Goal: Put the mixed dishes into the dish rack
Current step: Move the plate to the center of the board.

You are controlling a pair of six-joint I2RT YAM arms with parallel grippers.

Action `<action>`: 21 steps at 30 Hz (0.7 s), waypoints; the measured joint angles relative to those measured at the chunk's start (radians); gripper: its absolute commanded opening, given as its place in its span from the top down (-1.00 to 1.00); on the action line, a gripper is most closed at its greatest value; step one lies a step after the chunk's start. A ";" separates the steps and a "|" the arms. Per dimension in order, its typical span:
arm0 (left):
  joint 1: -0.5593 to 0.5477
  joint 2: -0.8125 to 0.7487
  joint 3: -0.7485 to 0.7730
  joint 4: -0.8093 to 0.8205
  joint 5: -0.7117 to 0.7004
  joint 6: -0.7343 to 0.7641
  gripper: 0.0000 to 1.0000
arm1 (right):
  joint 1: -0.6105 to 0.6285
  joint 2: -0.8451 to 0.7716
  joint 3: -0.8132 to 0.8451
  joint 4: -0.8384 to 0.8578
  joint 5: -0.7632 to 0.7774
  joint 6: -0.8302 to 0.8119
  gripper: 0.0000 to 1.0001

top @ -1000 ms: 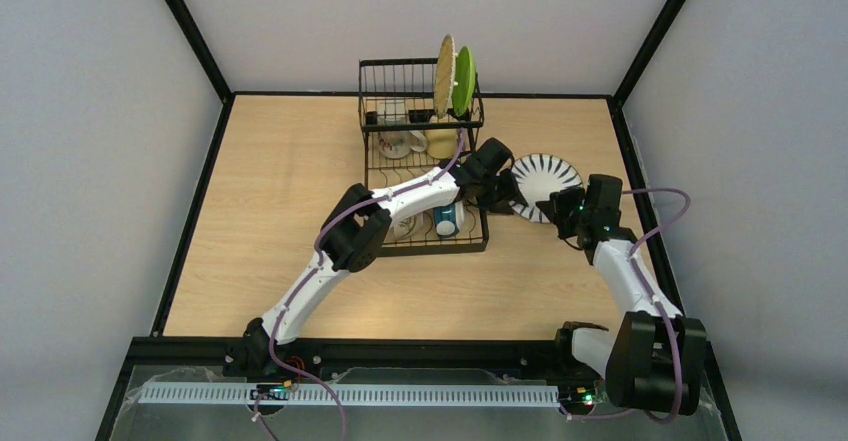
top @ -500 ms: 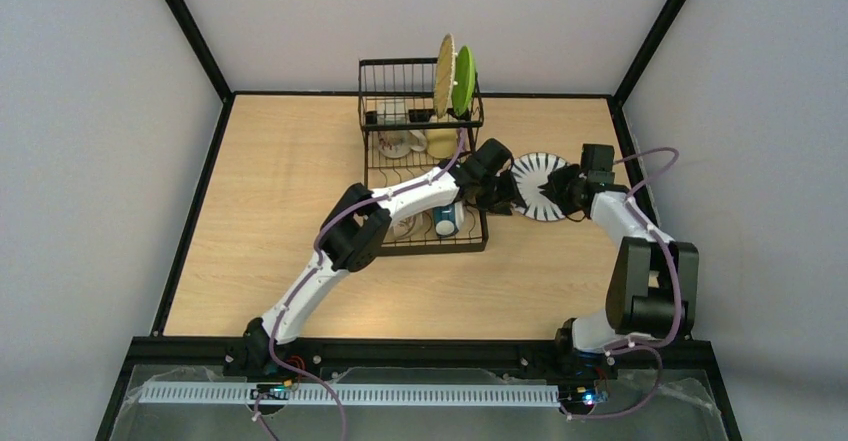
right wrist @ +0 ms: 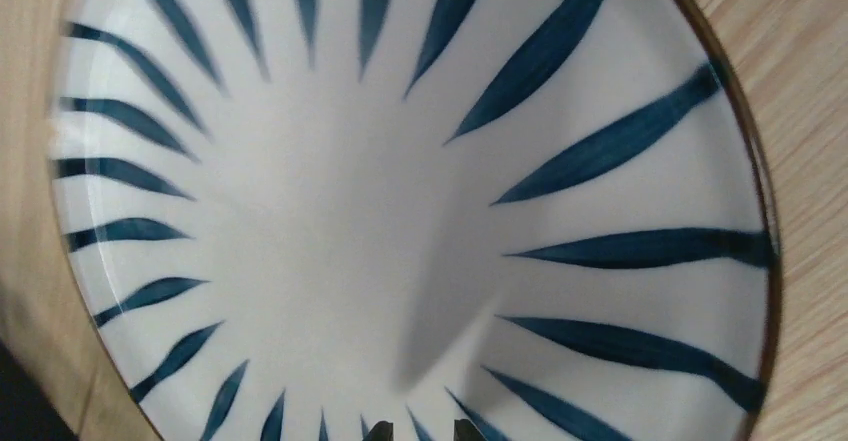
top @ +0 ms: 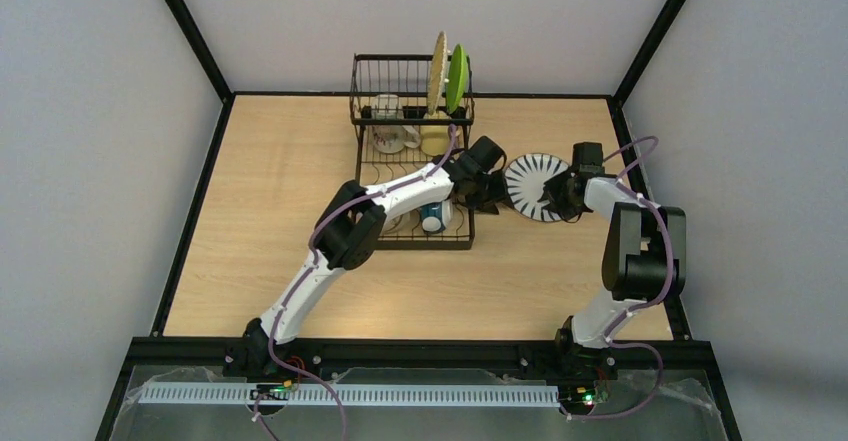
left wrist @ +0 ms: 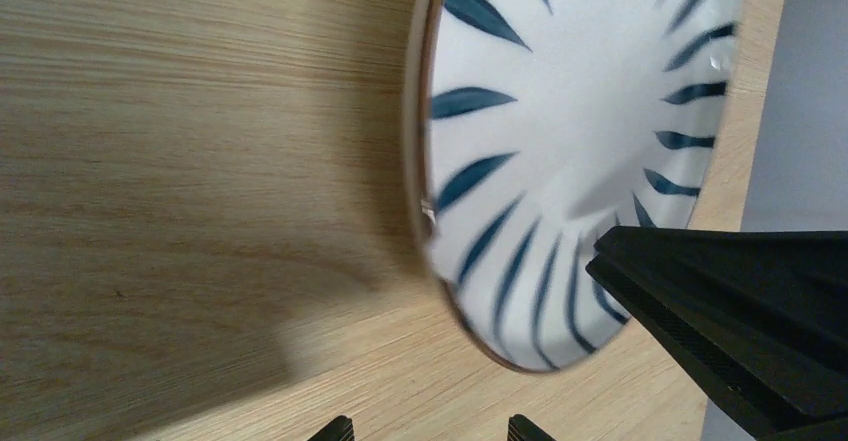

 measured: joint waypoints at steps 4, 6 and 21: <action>0.005 -0.001 0.000 -0.012 -0.004 0.011 -0.76 | 0.000 0.008 0.004 -0.020 0.016 -0.023 0.36; 0.007 -0.002 0.000 -0.016 -0.006 0.016 -0.76 | 0.000 0.016 0.015 -0.027 0.021 -0.031 0.36; 0.010 -0.008 -0.005 -0.026 -0.018 0.029 -0.77 | 0.000 0.055 0.043 -0.043 0.020 -0.052 0.34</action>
